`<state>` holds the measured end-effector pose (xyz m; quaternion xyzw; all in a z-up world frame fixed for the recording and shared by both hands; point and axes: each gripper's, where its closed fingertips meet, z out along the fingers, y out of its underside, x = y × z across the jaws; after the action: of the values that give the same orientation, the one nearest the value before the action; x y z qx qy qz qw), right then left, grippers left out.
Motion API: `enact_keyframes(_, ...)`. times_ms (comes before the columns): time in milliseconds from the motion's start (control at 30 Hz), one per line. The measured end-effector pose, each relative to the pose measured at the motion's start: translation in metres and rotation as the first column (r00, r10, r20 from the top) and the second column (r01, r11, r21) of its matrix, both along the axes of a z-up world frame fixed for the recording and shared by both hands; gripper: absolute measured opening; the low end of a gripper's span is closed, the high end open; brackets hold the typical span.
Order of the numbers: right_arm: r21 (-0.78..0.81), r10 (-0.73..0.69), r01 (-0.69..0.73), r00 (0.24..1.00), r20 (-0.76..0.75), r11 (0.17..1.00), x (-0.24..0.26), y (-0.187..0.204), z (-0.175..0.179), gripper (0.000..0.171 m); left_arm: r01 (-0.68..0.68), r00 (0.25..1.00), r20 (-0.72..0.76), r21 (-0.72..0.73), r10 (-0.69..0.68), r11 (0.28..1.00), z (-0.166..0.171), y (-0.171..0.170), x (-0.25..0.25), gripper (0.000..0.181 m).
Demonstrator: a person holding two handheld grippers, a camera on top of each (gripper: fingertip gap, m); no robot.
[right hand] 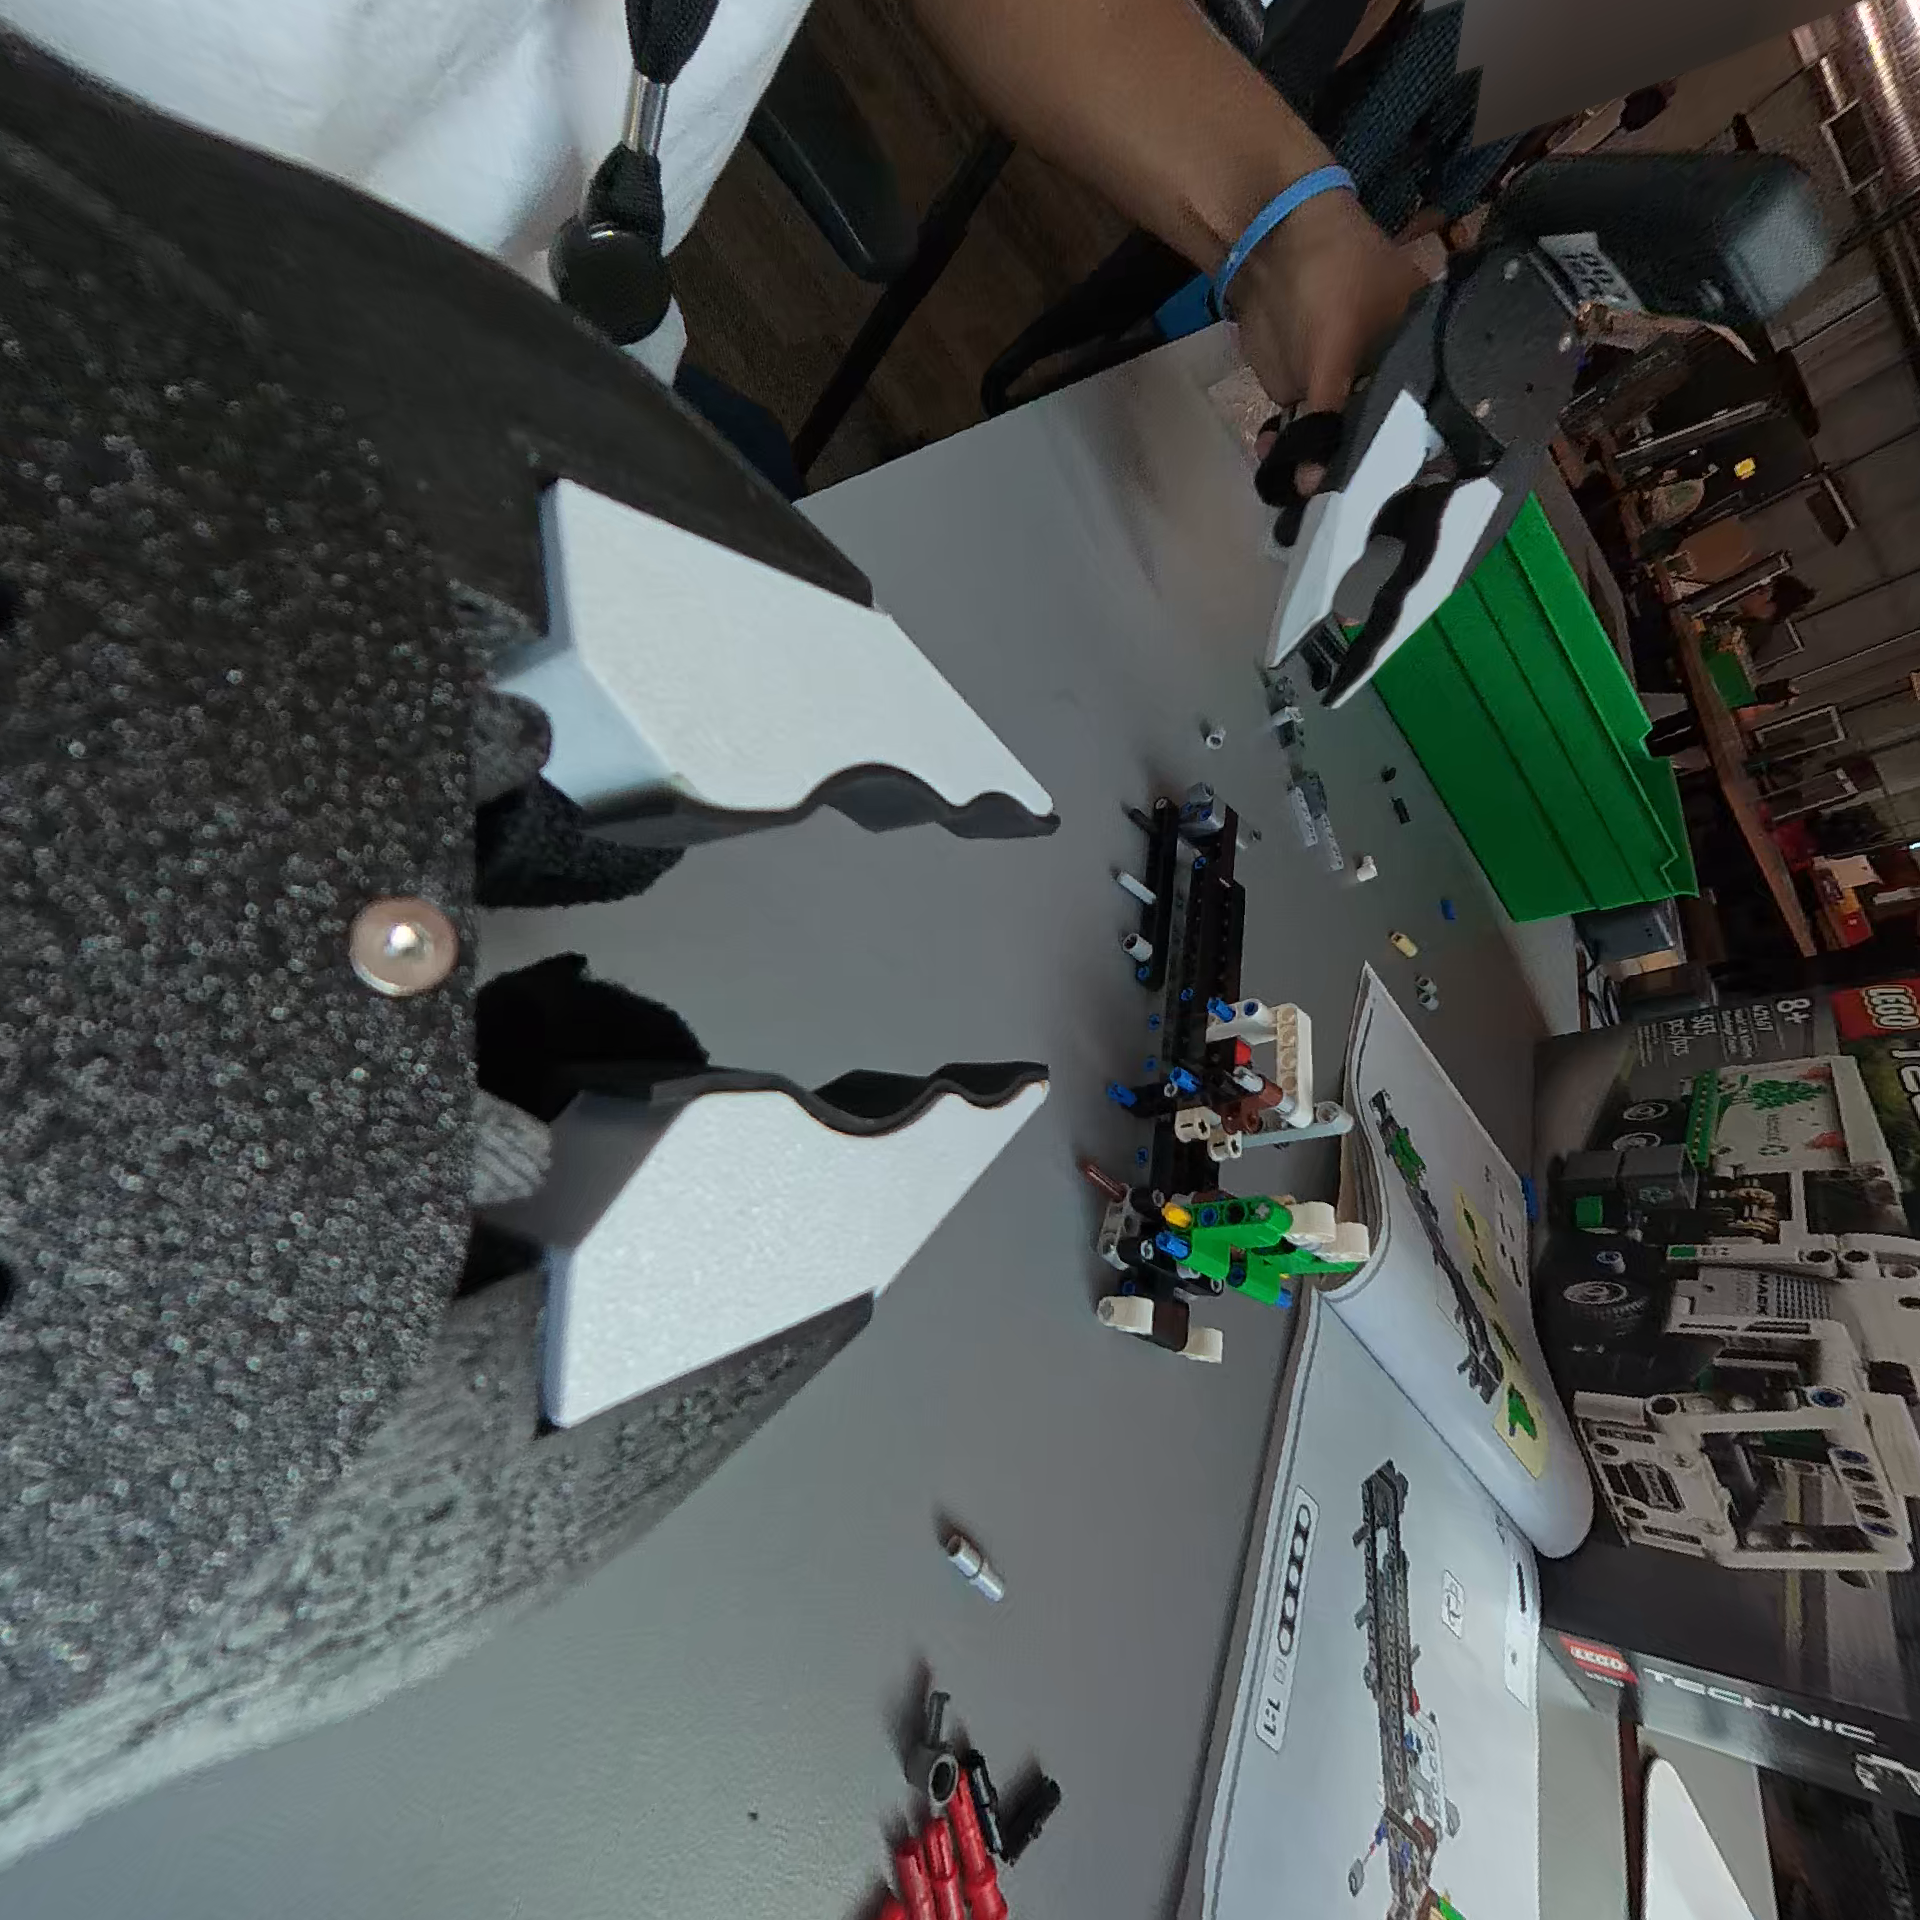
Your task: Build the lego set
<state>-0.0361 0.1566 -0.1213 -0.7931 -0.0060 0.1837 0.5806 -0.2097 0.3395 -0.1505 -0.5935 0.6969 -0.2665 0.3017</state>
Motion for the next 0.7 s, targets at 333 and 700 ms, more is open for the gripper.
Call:
enact_keyframes(333, -0.039, 0.106, -0.104, 0.993, 0.056, 0.994, -0.008, 0.029, 0.000, 0.040, 0.186, 0.980, -0.069, 0.003, -0.185, 0.983, -0.039, -0.003, 0.004, 0.015)
enact_keyframes(700, -0.054, 0.219, -0.215, 0.970, 0.108, 0.975, -0.036, 0.047, -0.001, 0.041, 0.316, 0.947, 0.042, 0.040, -0.317, 0.948, -0.006, -0.017, 0.028, 0.006)
